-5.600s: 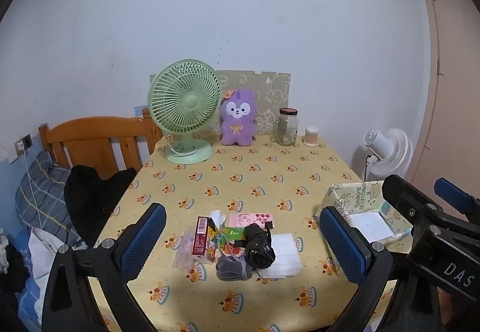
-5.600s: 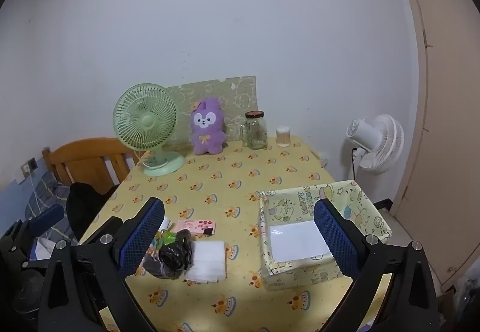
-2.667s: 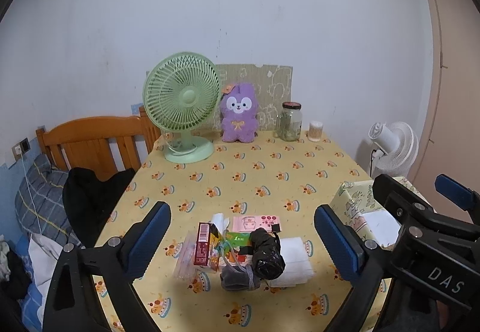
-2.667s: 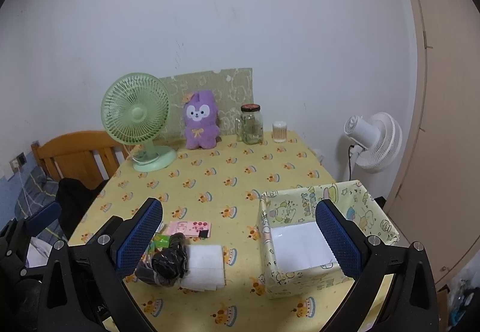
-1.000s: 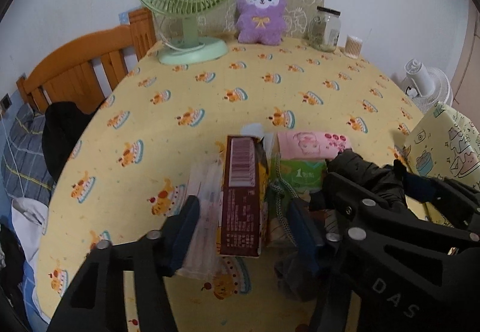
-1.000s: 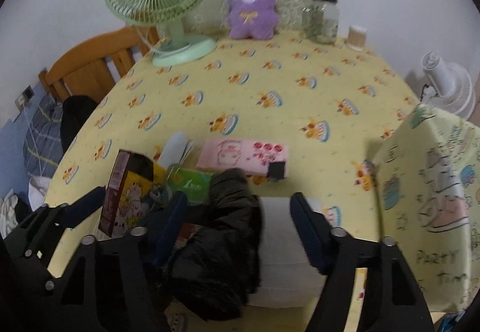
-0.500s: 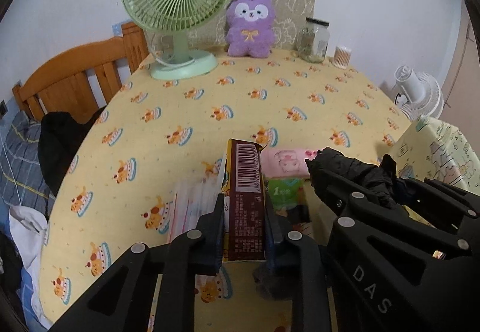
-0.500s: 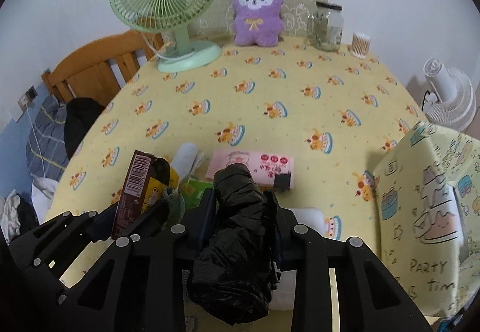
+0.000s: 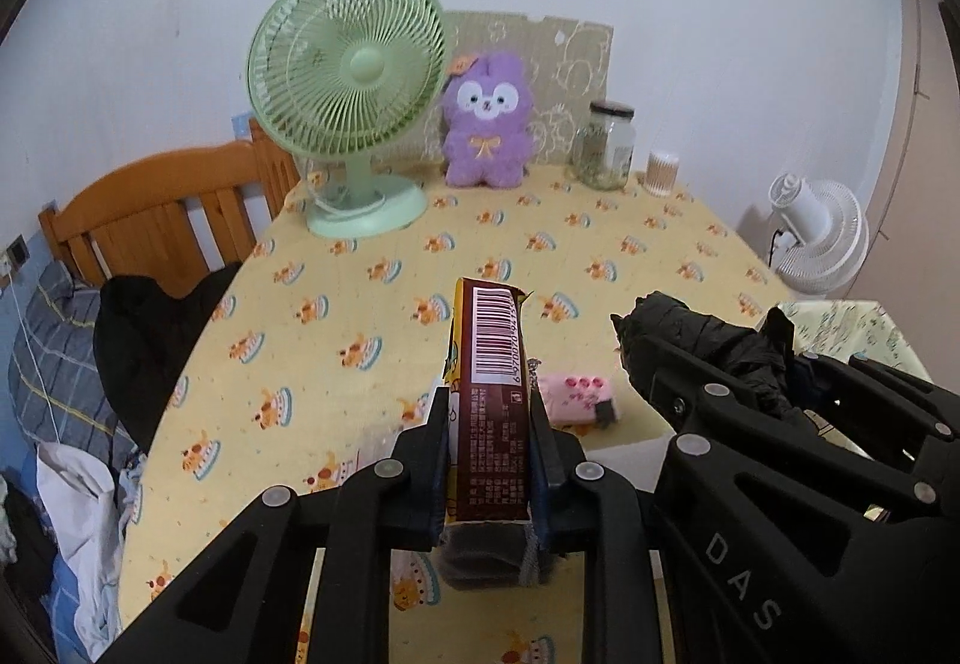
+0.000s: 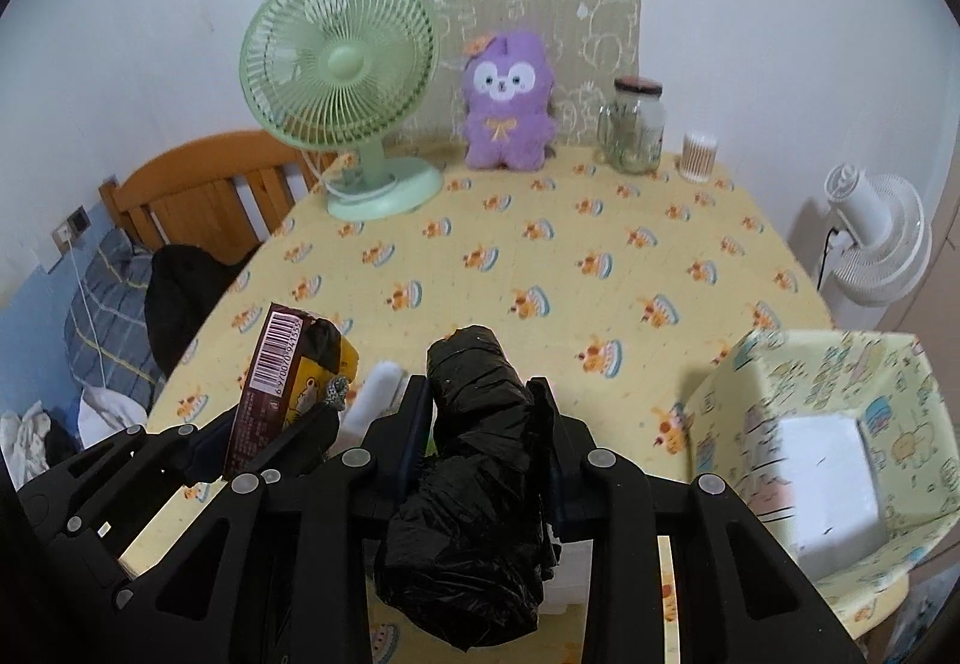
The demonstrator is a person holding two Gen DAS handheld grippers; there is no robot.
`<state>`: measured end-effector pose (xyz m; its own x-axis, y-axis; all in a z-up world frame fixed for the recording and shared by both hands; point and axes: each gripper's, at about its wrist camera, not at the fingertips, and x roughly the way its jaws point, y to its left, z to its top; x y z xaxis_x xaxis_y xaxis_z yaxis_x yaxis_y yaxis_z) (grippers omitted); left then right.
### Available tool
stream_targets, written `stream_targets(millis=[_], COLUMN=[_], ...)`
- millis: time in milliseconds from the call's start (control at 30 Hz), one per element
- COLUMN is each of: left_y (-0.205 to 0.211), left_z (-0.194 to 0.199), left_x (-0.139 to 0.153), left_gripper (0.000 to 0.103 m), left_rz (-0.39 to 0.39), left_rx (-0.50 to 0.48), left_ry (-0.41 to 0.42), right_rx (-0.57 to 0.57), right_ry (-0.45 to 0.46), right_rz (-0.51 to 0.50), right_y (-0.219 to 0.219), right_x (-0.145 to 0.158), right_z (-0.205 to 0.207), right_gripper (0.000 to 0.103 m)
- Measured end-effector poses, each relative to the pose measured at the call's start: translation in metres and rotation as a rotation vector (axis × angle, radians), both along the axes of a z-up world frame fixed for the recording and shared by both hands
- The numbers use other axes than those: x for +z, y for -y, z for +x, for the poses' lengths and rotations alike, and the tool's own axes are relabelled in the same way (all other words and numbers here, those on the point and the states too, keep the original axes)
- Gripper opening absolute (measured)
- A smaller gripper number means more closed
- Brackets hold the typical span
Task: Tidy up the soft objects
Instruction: 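Carry the snack box and black cloth over the gift box with both grippers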
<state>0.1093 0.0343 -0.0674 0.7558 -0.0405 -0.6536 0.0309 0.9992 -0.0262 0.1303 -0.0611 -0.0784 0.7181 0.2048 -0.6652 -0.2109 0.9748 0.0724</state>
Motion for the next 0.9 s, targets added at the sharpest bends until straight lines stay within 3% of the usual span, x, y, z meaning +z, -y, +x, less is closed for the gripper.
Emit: stream_targets(millis=[367, 900], left_y=[0.022, 0.064], left_z=[-0.013, -0.015], left_x=[0.041, 0.051], left_gripper=[0.021, 0.021], left_rz=[-0.005, 0.019], left_rx=[-0.016, -0.070], left_ry=[0.109, 0.145], right_rx=[0.007, -0.028], right_ry=[0.125, 0.173], right_rz=[-0.030, 0.002], right_y=[0.023, 0.066], right_x=[0.049, 0.064], right_z=[-0.020, -0.032], right_gripper=[0.035, 0.035])
